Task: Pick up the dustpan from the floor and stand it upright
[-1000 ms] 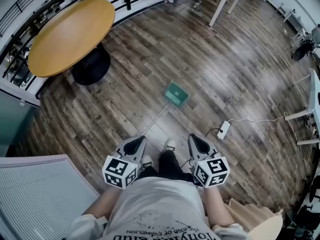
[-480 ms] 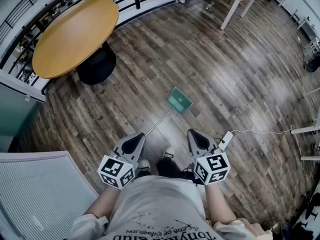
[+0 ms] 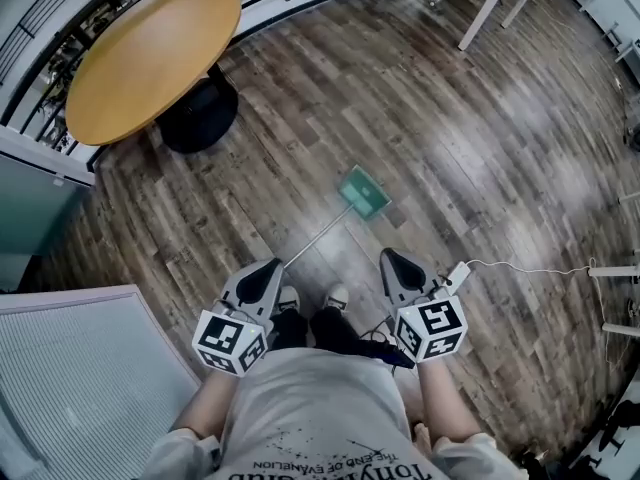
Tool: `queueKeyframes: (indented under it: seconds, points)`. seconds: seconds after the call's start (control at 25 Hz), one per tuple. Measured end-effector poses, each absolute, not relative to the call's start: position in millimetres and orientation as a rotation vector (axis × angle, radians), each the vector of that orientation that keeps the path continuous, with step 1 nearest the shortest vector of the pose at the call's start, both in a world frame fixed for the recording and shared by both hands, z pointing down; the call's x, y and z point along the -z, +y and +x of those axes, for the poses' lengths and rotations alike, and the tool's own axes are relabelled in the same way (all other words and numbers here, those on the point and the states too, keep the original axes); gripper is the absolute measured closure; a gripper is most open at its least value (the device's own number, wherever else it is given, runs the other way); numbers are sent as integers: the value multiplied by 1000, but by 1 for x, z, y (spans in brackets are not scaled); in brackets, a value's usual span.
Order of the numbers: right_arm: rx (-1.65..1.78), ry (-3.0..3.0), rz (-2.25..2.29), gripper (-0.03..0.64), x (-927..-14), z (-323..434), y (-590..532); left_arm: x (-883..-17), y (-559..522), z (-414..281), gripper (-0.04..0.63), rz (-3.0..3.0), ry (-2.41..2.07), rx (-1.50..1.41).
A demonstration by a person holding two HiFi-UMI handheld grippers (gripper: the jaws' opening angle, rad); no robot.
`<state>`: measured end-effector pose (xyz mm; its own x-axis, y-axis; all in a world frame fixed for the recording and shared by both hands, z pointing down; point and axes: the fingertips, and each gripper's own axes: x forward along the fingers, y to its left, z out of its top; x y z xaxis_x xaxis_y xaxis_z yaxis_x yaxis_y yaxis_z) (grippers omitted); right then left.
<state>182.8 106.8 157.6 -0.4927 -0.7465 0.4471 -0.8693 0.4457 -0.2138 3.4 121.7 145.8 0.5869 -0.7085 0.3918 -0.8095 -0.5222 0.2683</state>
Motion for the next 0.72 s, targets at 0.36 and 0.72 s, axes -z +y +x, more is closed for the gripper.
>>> queueKeyframes:
  seconds: [0.36,0.72]
  points:
    - [-647,-2404,1354,591,-172,157,93,-175,102,-35,571,2329,-1222,-396]
    - [-653,-2391,1199,591,-229,118,59,-270,70,-79,571,2255,-1221,-502]
